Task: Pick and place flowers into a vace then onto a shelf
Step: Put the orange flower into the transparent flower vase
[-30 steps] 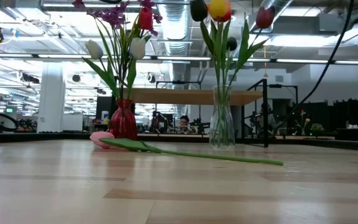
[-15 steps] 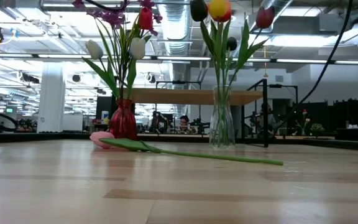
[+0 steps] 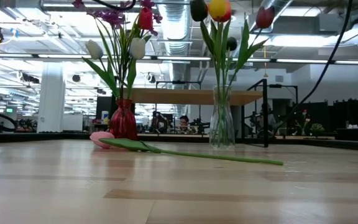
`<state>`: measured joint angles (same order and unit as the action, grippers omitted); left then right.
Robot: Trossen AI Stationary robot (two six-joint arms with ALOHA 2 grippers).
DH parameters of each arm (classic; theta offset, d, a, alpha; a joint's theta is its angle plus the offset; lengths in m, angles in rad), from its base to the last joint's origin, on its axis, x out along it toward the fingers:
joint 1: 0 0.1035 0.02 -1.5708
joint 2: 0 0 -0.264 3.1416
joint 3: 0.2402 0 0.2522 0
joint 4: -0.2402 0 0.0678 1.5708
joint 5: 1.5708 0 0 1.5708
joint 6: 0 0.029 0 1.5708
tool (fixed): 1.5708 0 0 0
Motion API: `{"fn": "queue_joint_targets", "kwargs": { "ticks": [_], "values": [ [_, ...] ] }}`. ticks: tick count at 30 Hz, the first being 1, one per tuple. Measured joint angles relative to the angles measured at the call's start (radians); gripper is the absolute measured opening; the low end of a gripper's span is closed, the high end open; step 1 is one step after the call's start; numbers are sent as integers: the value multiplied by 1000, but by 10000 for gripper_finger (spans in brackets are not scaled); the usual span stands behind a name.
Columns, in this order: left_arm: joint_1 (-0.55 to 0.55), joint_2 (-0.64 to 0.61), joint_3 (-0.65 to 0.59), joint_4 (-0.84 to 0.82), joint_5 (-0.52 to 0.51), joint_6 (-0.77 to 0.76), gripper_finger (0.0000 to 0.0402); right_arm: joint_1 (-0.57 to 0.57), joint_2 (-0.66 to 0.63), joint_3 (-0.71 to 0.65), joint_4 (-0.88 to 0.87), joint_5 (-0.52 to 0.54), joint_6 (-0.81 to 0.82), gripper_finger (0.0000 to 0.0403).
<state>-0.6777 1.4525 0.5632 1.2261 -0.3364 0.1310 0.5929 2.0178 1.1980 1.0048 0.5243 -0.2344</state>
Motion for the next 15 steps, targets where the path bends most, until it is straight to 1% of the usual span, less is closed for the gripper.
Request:
{"fn": "queue_joint_targets", "kwargs": {
  "ticks": [15],
  "values": [
    [0, 1, 19, 0, 2, -4, 219, -18, 0, 0, -9, 8, 0, 2]
  ]
}}
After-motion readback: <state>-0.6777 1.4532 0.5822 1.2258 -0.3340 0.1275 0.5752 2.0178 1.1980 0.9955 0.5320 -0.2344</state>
